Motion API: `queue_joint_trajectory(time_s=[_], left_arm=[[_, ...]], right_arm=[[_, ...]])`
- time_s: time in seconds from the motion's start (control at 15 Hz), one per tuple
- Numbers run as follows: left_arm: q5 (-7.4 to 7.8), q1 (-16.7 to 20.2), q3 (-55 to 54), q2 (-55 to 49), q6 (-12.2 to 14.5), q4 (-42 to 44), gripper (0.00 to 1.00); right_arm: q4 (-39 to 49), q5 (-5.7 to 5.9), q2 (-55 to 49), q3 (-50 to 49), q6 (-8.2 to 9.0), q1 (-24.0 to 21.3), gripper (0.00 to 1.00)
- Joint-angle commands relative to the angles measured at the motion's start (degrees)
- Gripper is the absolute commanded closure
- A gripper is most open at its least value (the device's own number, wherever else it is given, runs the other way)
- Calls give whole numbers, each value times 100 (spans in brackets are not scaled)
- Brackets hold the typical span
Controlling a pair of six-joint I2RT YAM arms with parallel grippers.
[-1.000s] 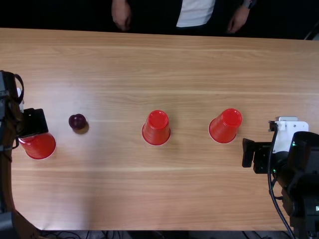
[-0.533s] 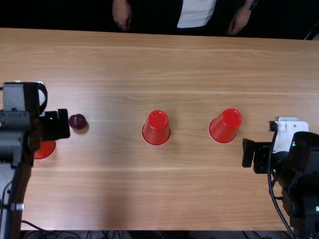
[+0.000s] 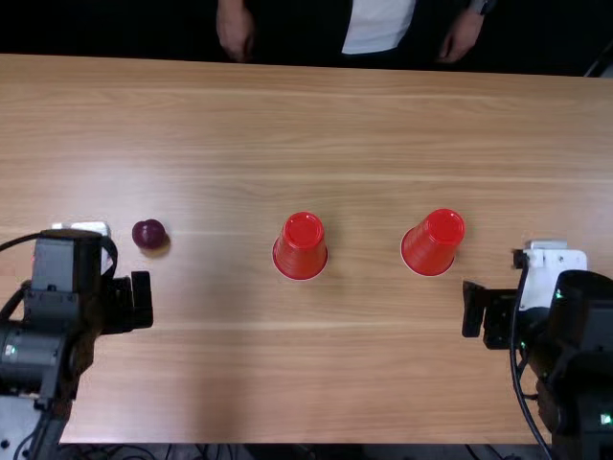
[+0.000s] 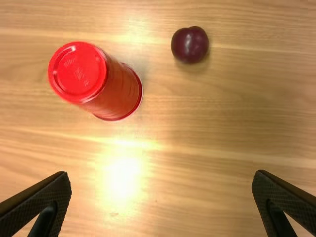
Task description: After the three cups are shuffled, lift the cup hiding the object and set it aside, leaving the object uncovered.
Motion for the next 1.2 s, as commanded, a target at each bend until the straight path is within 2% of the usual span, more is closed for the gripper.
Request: queue_joint_trajectory(time_s=[0.0,0.27,0.53,0.67,0.8,1.13], left_arm=[[214,-17,-205,-322,-233,18,0],[267,-17,-1102,-1614,-275,229,0],[246,27,-2385,-3222,-285,1115,0],[214,45,-3000,-4004,-285,1410,0],[161,45,-3440,-4655,-264,1558,0],[140,71,-4222,-5525,-222,1874,0]], right_arm=[[13,-32,-261,-171,19,-11,0],[24,-32,-1096,-804,19,-11,0],[108,-32,-2336,-1665,19,-11,0],[709,-21,-3118,-2210,19,-20,0],[941,-21,-3918,-2650,-3,-28,0],[1268,21,-5051,-3467,8,-46,0]])
